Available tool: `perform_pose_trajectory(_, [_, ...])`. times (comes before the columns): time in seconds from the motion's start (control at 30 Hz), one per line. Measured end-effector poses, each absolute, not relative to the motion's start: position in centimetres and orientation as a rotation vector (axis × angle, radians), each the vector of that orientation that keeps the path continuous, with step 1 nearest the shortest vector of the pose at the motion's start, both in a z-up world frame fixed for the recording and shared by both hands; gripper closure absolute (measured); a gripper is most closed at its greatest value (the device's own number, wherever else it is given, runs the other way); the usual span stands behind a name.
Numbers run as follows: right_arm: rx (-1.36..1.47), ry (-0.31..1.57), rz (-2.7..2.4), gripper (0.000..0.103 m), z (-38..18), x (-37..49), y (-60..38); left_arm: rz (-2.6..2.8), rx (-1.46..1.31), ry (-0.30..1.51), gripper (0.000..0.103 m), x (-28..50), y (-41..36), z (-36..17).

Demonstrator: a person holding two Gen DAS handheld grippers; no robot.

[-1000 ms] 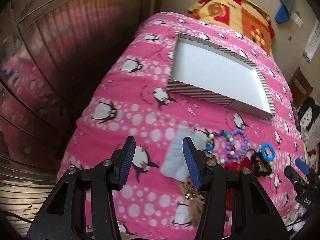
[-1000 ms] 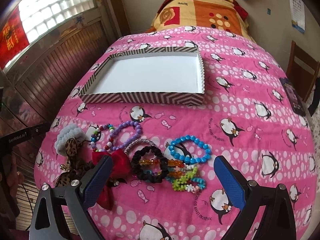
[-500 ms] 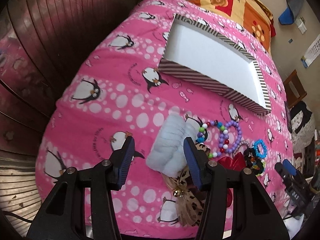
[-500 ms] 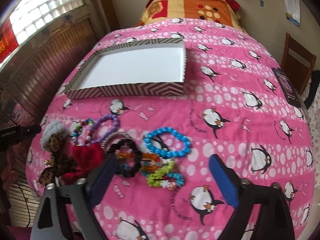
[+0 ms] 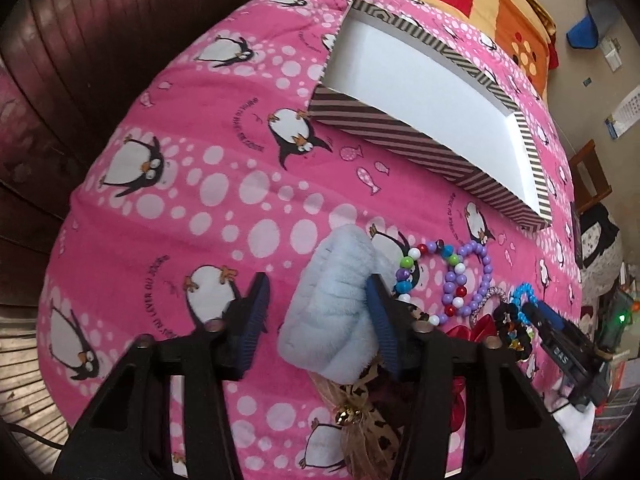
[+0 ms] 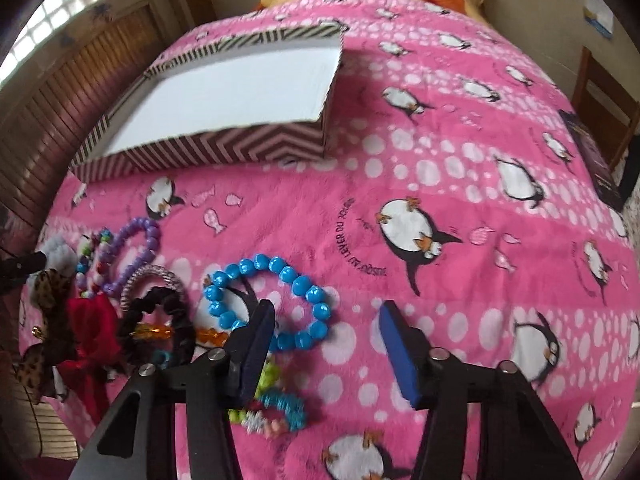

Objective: Organize jewelry
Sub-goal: 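Grasp the white fluffy scrunchie with the left tool while the right tool grasps the blue bead bracelet, then carry both items into the striped box and open both tools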

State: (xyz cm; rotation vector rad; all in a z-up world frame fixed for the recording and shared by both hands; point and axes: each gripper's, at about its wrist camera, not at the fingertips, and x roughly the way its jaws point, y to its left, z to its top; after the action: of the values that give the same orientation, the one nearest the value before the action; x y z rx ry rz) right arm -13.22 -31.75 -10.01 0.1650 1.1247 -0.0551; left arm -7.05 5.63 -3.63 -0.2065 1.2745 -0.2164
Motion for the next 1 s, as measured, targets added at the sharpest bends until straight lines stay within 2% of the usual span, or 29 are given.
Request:
perform_pose_trajectory(0.03, [0.147, 1.111, -0.056, 0.059, -10.0, -13.1, -31.6, -0.22, -0.189, 1.275, 0.077, -7.0, 5.4, -3.7])
perform_pose_trajectory(0.1, [0.101, 1.101, -0.053, 0.072, -9.9, -12.7, -31.2, -0.221, -0.178, 1.266, 0.08, -6.9, 5.3, -3.7])
perform_pose_trajectory(0.13, [0.089, 1.096, -0.042, 0.084, -9.8, -12.5, -31.1, -0.222, -0.175, 1.265, 0.083, -6.9, 5.3, -3.5])
perform_pose_trajectory(0.17, [0.092, 1.094, -0.037, 0.092, -9.7, -12.4, -31.1, -0.226, -0.175, 1.256, 0.086, -6.8, 5.4, -3.1])
perform_pose_trajectory(0.2, [0.1, 1.091, -0.032, 0.094, -9.5, -12.2, -31.2, -0.228, -0.176, 1.244, 0.087, -6.7, 5.5, -2.7])
perform_pose_trajectory(0.43, [0.127, 1.022, -0.014, 0.095, -6.0, -12.1, -31.5, -0.237, -0.172, 1.172, 0.093, -5.9, 6.4, 0.1])
perform_pose_trajectory(0.7, [0.128, 0.945, 0.008, 0.095, -2.4, -12.4, -30.8, -0.242, -0.184, 1.105, 0.094, -5.7, 7.3, 3.1])
perform_pose_trajectory(1.0, [0.098, 0.871, 0.063, 0.095, 1.4, -9.1, -29.3, -0.256, -0.132, 1.025, 0.094, -2.6, 4.7, 6.1])
